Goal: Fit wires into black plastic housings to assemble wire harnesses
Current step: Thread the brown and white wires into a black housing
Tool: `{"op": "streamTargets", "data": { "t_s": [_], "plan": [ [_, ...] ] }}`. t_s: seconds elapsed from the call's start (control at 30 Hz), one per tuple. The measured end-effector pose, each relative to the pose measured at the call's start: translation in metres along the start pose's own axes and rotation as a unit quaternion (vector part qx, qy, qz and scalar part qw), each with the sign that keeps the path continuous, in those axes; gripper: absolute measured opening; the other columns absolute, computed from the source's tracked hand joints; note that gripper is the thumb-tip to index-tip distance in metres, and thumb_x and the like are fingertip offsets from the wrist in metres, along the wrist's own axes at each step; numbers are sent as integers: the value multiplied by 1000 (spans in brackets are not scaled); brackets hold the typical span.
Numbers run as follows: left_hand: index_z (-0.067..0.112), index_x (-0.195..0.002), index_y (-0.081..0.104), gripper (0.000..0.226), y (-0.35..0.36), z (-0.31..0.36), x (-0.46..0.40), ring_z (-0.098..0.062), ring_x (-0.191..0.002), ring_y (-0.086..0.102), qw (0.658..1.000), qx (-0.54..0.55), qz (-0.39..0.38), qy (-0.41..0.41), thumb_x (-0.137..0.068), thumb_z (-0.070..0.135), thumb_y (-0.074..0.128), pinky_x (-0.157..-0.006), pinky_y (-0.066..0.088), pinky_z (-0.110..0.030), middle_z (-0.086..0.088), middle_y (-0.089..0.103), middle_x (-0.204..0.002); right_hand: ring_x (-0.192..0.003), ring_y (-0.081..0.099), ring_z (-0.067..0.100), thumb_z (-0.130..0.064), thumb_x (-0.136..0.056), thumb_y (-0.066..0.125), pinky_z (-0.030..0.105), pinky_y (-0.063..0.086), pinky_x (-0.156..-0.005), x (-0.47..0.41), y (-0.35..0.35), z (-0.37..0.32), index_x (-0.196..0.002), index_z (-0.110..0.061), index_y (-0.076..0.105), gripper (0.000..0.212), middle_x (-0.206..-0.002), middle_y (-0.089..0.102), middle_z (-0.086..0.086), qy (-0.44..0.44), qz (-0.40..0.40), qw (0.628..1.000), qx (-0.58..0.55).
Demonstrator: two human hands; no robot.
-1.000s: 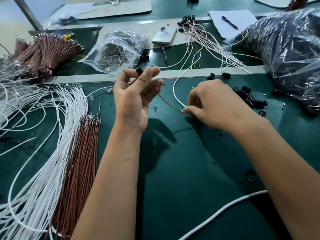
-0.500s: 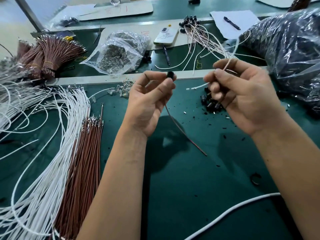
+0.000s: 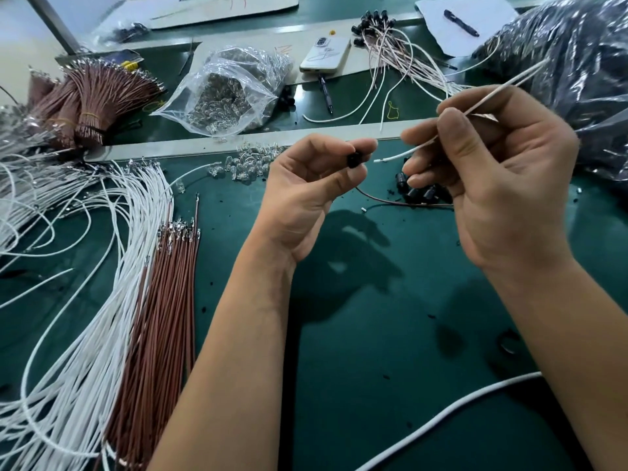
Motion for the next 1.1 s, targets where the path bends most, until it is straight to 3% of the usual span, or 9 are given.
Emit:
{"op": "streamTargets", "data": {
  "t_s": [0.17, 0.3, 0.57, 1.1],
  "plan": [
    [7, -88, 55, 26, 2, -2, -2, -23, -94, 71, 1000, -7, -10, -5, -79, -14, 67, -102, 51, -37, -10, 77, -99, -67, 73, 31, -11, -104, 63, 33, 55, -56, 1, 3, -3, -101, -6, 60, 7, -91, 79, 10, -41, -4, 998, 43],
    [9, -86, 58, 27, 0, 0, -2, -24, -90, 71, 999, -39, 10, 3, -75, -13, 69, -91, 53, -32, -11, 77, -97, -67, 72, 29, -10, -102, 65, 33, 53, -56, 1, 2, -1, -99, -7, 61, 5, -89, 80, 8, -49, 5, 997, 51],
    [9, -85, 58, 30, -1, -1, -2, -19, -91, 71, 995, -95, 11, 21, -74, -15, 72, -84, 52, -26, -9, 77, -94, -64, 74, 25, -10, -102, 65, 31, 60, -59, 3, 5, 0, -99, -6, 62, 7, -86, 79, 8, -45, 8, 998, 50],
    [7, -84, 60, 30, 0, 0, -1, -17, -88, 71, 988, -151, 10, 34, -76, -20, 71, -82, 54, -27, -6, 77, -90, -65, 75, 25, -8, -100, 68, 32, 61, -61, 7, 5, 1, -98, 2, 63, 12, -86, 78, 11, -36, 20, 994, 102]
  ]
}}
Point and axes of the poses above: each hand's wrist, its own x-axis away from the middle knuckle, its own y-axis out of the palm, z = x × y, the point moved 3 cm from there along -x, towards the middle knuckle
